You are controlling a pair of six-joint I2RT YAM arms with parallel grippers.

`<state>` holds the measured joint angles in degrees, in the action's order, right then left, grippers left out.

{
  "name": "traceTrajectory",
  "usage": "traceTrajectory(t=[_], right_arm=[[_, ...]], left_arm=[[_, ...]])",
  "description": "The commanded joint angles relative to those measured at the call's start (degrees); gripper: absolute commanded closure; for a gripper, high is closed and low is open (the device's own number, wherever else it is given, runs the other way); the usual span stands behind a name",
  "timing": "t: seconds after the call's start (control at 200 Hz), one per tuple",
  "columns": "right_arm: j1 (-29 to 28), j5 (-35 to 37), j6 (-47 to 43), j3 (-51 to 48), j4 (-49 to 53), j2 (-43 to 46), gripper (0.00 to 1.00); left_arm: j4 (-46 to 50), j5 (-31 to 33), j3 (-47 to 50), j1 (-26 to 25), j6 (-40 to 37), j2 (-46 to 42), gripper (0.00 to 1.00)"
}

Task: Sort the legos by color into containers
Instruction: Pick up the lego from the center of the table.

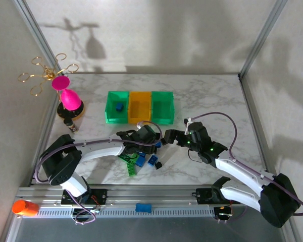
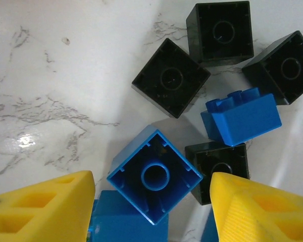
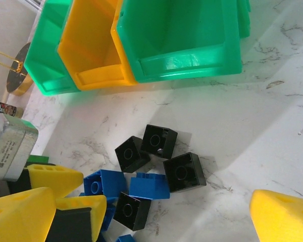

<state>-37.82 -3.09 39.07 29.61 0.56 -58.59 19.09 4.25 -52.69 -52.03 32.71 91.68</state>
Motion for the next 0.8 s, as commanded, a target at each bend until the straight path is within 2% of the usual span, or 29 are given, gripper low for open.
traceTrajectory(t=[0.0,0.295,0.791], right_arm=[[0.4,-0.7,0.6,-0.5,-1.8,-0.3,0.01],[0.6,-0.5,0.3,-0.2,-1.7,-0.3,0.01],[0.7,-0.4,0.1,0.2,-1.5,-0.3,0.01]], left_arm=[[-0.6,1.7,-3.0,-0.8,2.1,1.9,0.39],[0.2,4.2,-3.3,-1.1,3.2,3.4,0.41],[-0.6,5.1,-3.6,-1.1,3.1,5.0,0.54]])
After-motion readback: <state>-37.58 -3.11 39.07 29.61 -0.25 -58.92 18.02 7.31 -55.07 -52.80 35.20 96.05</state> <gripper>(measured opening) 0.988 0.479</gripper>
